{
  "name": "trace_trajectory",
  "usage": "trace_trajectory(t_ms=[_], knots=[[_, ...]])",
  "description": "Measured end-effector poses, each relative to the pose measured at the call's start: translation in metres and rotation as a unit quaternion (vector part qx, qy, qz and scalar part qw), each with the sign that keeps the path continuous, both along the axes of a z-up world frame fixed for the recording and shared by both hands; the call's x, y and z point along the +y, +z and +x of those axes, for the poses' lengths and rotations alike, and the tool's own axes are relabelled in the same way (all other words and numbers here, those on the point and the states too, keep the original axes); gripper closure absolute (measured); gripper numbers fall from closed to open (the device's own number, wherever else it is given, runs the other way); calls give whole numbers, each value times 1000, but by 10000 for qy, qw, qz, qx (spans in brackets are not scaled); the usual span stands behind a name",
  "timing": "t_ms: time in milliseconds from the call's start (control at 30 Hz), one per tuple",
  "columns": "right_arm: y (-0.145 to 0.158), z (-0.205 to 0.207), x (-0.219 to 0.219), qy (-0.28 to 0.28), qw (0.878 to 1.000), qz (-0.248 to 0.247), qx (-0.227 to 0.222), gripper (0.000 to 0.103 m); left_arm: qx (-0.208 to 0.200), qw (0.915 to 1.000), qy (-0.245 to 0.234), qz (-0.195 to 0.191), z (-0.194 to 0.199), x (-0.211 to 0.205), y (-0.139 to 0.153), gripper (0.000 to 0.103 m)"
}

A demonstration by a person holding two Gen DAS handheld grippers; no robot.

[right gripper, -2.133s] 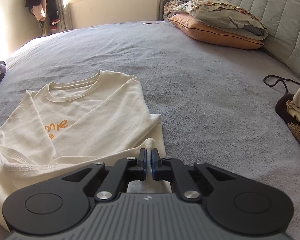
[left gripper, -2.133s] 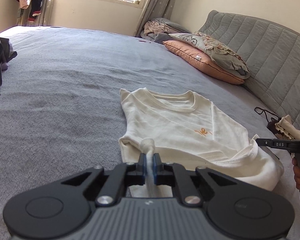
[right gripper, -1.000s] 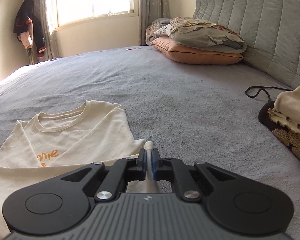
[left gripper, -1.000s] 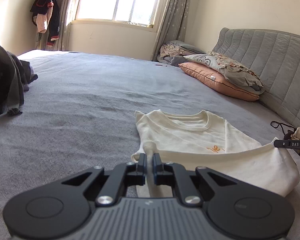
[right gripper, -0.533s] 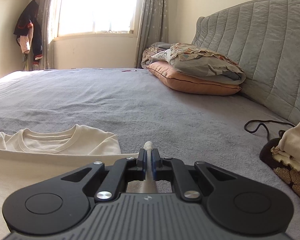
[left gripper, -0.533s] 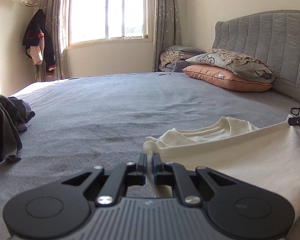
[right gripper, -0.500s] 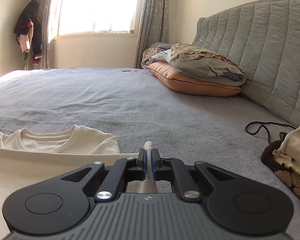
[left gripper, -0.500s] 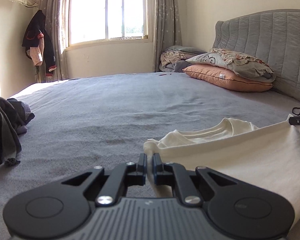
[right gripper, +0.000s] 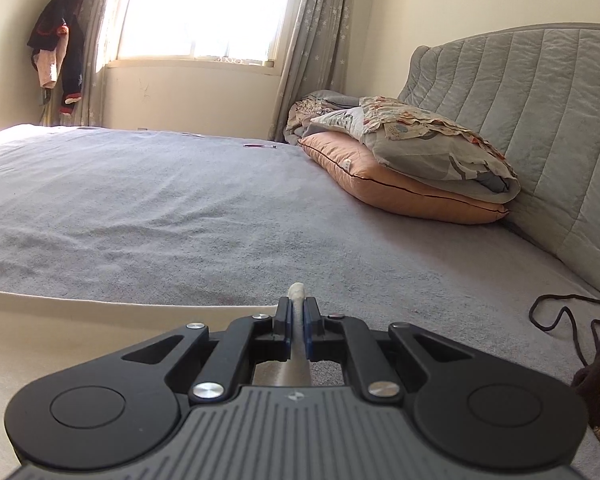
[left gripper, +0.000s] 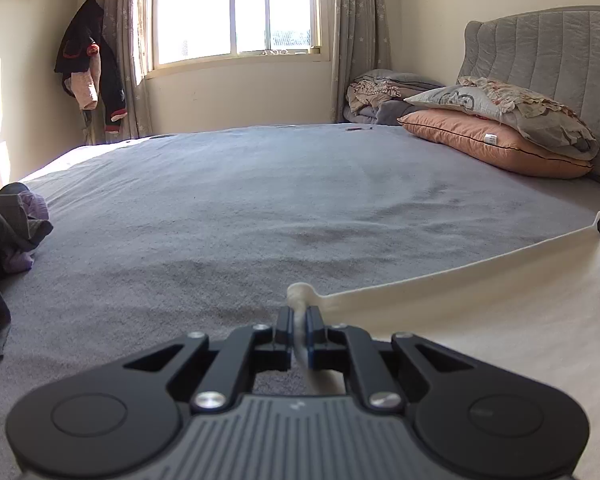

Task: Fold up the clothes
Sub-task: 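Lift the folded edge with both grippers and fold it over the collar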

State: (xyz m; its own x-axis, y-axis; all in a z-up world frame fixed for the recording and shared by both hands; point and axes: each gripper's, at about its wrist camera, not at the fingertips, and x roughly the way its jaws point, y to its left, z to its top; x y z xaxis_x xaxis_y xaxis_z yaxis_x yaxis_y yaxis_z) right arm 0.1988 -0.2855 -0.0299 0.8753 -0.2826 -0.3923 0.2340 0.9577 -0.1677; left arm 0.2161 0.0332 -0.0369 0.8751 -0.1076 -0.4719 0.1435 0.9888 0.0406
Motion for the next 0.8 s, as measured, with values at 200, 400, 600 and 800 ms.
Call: trace_trajectory(t_ms=[200, 400, 600, 800], knots=[[-7, 28, 0, -16, 9997, -29, 243, 96, 109, 9999, 56, 64, 19, -1, -6, 96], [-19, 48, 0, -4, 9973, -3, 730, 96, 482, 9987, 50, 126, 35, -2, -19, 95], [-27, 58, 5, 85, 9926, -152, 1205, 96, 602, 9975, -26, 361, 36, -8, -19, 95], [-8, 46, 4, 82, 9919, -41, 1267, 85, 793, 9960, 85, 405, 30, -4, -4, 59]])
